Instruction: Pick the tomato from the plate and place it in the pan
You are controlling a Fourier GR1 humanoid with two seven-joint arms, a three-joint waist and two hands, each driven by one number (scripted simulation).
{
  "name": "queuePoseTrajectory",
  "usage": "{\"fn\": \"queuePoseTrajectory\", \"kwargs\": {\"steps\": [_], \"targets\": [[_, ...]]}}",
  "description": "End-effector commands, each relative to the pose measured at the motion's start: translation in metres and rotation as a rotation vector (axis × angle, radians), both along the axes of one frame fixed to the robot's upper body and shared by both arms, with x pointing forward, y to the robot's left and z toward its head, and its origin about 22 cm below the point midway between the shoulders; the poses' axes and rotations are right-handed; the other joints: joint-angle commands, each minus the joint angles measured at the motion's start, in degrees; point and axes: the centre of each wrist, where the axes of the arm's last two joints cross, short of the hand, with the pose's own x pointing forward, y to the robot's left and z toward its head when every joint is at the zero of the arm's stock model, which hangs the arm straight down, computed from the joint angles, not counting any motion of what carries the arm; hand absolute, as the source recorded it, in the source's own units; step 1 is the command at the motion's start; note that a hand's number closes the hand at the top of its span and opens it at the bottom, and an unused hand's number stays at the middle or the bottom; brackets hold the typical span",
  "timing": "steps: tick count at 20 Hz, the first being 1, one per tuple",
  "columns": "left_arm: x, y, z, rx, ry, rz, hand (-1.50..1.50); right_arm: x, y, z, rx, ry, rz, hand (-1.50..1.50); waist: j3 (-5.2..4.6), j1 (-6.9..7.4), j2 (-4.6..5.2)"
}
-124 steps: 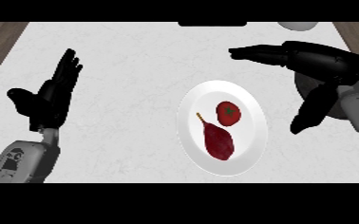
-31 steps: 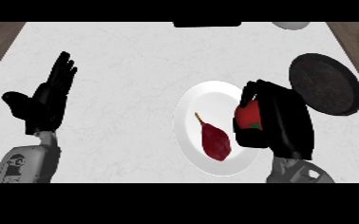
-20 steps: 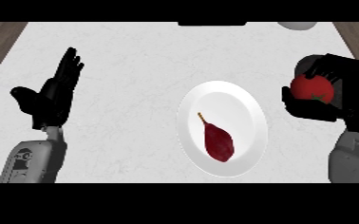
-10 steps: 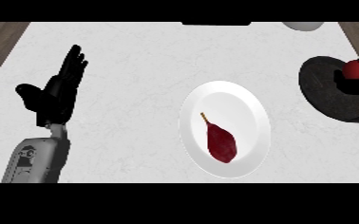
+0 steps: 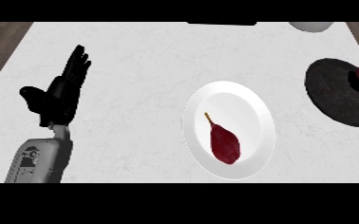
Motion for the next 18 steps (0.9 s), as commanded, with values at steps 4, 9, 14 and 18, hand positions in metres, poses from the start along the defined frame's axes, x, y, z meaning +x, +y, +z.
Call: {"fn": "queuePoseTrajectory", "kwargs": {"steps": [4, 9, 14, 18], "targets": [[0.005, -0.006, -0.003, -0.014, -0.001, -0.013, 0.0, 0.004, -0.015, -0.018, 0.181, 0.077, 0.012, -1.5, 0.1, 1.16, 0.58], [0.002, -0.009, -0.006, -0.017, 0.003, -0.017, 0.0, -0.004, -0.012, -0.045, 0.428, 0.186, 0.157, -1.5, 0.14, 0.73, 0.33], [-0.001, 0.012, -0.001, 0.007, 0.0, -0.012, 0.0, -0.002, -0.017, -0.038, 0.404, 0.093, 0.165, -1.5, 0.06, 0.42, 0.08], [-0.004, 0.003, -0.001, 0.006, 0.011, 0.015, 0.0, -0.017, -0.025, -0.049, 0.461, -0.128, 0.178, -1.5, 0.05, -0.82, -0.41]]}}
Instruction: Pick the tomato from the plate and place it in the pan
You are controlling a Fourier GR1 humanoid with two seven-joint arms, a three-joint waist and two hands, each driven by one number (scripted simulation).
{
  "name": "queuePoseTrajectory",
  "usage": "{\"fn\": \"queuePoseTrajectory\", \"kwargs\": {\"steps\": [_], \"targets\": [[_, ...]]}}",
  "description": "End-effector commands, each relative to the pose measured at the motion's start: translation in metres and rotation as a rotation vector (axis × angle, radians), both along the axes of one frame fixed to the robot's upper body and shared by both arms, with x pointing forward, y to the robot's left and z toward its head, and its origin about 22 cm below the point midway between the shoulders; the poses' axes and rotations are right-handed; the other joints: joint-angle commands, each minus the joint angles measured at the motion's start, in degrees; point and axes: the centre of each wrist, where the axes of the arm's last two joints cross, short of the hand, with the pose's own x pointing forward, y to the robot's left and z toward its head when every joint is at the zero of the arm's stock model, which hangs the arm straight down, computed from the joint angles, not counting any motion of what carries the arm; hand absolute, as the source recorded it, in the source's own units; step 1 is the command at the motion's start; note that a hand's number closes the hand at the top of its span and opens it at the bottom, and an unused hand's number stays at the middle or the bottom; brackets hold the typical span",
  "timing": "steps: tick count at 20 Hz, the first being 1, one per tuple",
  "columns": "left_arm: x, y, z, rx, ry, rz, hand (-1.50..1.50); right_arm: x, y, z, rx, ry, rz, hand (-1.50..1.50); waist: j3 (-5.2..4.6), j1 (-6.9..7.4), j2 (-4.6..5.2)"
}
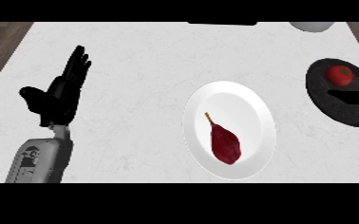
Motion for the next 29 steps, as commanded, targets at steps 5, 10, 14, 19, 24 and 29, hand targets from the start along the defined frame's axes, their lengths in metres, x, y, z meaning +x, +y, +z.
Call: {"fn": "queuePoseTrajectory", "kwargs": {"steps": [5, 10, 14, 19, 24, 29], "targets": [[-0.004, 0.012, 0.007, 0.008, 0.014, 0.032, 0.0, -0.031, -0.032, -0.003, 0.216, -0.241, -0.013, -1.5, -0.16, -1.82, -0.74], [-0.018, 0.018, -0.006, 0.016, 0.023, 0.064, 0.0, -0.075, -0.075, 0.007, 0.354, -0.249, 0.113, -1.5, -0.37, -3.27, -1.45], [-0.022, 0.032, -0.004, 0.003, 0.033, 0.046, 0.0, -0.115, -0.086, -0.014, 0.368, -0.294, 0.157, -1.5, -0.44, -3.52, -1.48], [-0.015, 0.032, -0.002, 0.002, 0.024, 0.08, 0.0, -0.166, -0.118, 0.006, 0.351, -0.284, 0.183, -1.5, -0.58, -4.73, -1.75], [-0.026, 0.032, -0.016, 0.002, 0.039, 0.099, 0.0, -0.191, -0.122, 0.018, 0.356, -0.236, 0.196, -1.5, -0.69, -4.81, -1.81], [-0.008, 0.026, 0.001, 0.019, 0.024, 0.093, 0.0, -0.223, -0.098, 0.002, 0.3, -0.209, 0.199, -1.5, -0.59, -4.76, -1.55]]}}
